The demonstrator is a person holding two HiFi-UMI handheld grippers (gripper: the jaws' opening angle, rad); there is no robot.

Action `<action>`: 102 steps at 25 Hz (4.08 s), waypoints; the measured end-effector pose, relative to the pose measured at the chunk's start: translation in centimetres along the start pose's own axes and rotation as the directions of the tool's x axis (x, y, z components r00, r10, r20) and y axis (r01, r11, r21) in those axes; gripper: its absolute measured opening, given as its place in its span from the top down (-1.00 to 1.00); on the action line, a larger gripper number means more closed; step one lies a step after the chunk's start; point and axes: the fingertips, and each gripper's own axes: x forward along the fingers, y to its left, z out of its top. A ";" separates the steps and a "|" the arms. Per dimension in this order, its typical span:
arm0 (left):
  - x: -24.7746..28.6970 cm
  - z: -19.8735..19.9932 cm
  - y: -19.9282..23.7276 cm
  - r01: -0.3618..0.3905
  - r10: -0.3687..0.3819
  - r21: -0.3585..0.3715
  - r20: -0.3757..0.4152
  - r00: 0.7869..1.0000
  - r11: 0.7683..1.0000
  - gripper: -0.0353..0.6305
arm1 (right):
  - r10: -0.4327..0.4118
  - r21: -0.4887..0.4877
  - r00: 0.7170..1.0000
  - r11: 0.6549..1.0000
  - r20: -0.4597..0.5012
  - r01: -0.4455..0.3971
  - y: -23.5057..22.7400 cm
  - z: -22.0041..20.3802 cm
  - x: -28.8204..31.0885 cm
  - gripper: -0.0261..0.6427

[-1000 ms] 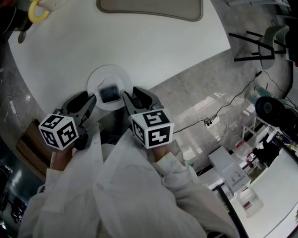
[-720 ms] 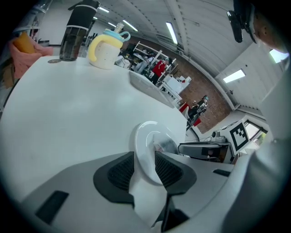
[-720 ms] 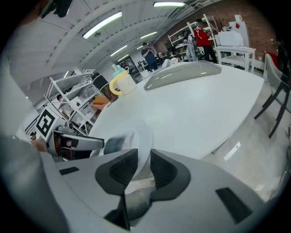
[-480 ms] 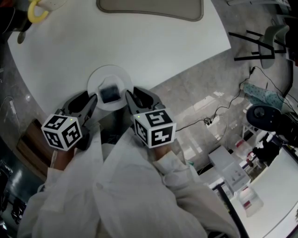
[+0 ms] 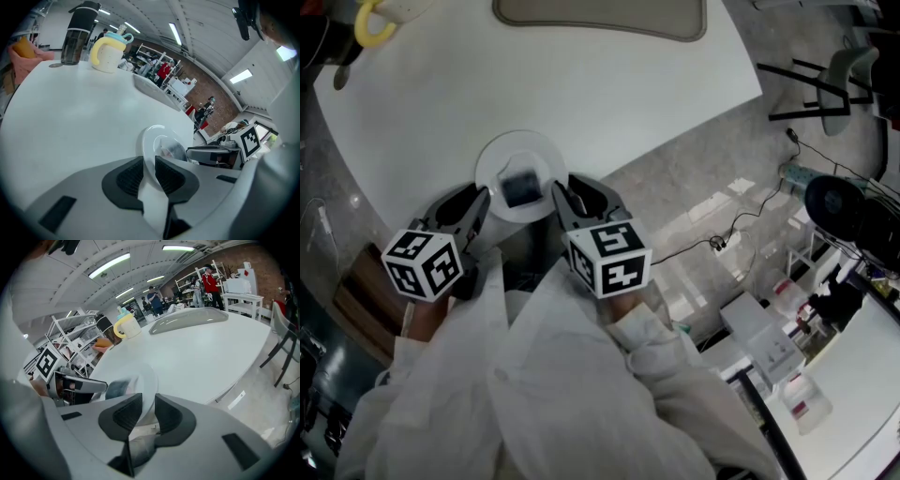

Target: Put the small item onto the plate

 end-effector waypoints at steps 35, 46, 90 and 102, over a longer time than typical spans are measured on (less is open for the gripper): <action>-0.9 0.4 -0.8 0.035 -0.033 0.037 -0.069 0.997 0.999 0.65 | -0.073 0.033 0.995 0.997 -0.068 0.075 0.6 1.5 -1.4 0.75; -0.4 0.3 -0.7 0.036 -0.032 0.040 -0.093 0.995 0.999 0.65 | -0.042 0.121 0.995 0.991 -0.094 0.054 0.4 0.0 -0.7 0.75; -1.4 0.7 -1.3 0.024 -0.015 0.089 -0.095 0.995 0.996 0.65 | -0.031 0.092 0.995 0.995 -0.095 0.040 1.1 -0.3 -2.2 0.75; -1.3 1.0 -1.3 0.013 -0.006 0.087 -0.082 0.997 0.996 0.65 | -0.042 0.056 0.996 0.997 -0.074 0.046 0.8 0.8 -2.0 0.75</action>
